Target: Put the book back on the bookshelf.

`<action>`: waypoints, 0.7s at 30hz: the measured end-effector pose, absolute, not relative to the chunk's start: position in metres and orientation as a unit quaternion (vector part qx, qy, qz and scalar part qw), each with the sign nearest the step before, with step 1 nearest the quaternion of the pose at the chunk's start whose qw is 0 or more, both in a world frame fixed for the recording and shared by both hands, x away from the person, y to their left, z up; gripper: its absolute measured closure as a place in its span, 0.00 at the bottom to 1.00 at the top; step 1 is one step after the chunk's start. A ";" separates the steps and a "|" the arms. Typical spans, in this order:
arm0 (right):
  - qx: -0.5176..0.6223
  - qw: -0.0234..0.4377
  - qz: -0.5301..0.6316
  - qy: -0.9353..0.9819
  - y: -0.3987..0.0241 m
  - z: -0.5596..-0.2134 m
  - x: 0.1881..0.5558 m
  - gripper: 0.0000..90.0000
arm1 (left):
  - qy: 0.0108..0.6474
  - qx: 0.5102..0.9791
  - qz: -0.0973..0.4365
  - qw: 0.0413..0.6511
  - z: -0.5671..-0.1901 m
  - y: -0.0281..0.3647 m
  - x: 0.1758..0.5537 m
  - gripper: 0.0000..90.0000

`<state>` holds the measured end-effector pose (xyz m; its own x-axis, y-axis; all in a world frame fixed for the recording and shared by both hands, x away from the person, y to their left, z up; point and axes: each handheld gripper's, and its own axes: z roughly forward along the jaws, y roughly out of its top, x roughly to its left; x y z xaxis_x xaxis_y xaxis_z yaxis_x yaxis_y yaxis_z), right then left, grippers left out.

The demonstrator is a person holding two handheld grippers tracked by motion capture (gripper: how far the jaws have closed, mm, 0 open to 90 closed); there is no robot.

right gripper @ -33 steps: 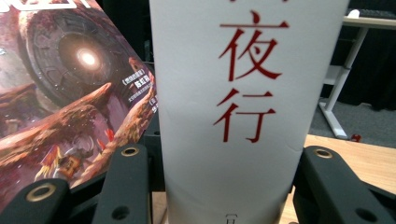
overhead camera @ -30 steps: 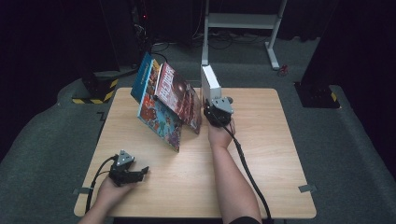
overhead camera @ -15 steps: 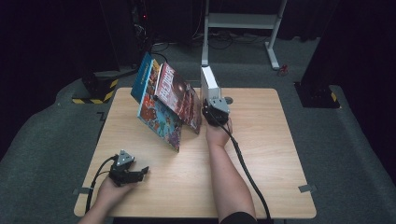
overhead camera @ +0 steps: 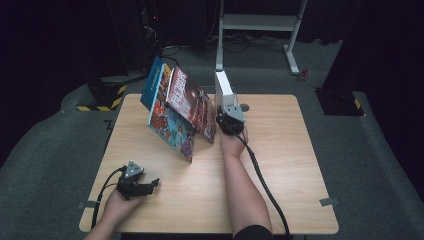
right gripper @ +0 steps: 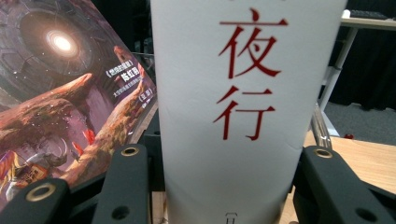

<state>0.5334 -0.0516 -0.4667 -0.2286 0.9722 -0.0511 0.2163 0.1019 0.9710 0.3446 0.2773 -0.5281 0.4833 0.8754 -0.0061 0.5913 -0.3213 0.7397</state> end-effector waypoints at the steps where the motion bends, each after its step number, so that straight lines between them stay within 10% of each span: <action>1: 0.476 0.400 0.472 0.624 -0.052 -0.467 0.534 0.60 | 0.466 0.787 0.203 0.350 -0.528 0.277 0.345 0.26; 21: 0.474 0.392 0.484 0.623 -0.057 -0.479 0.531 0.60 | 0.466 0.787 0.206 0.349 -0.528 0.277 0.344 0.26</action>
<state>0.5307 -0.0573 -0.4787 -0.2436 0.9694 -0.0295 0.2116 0.0828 0.9739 0.3444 0.2768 -0.5282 0.4814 0.8765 -0.0011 0.5894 -0.3228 0.7406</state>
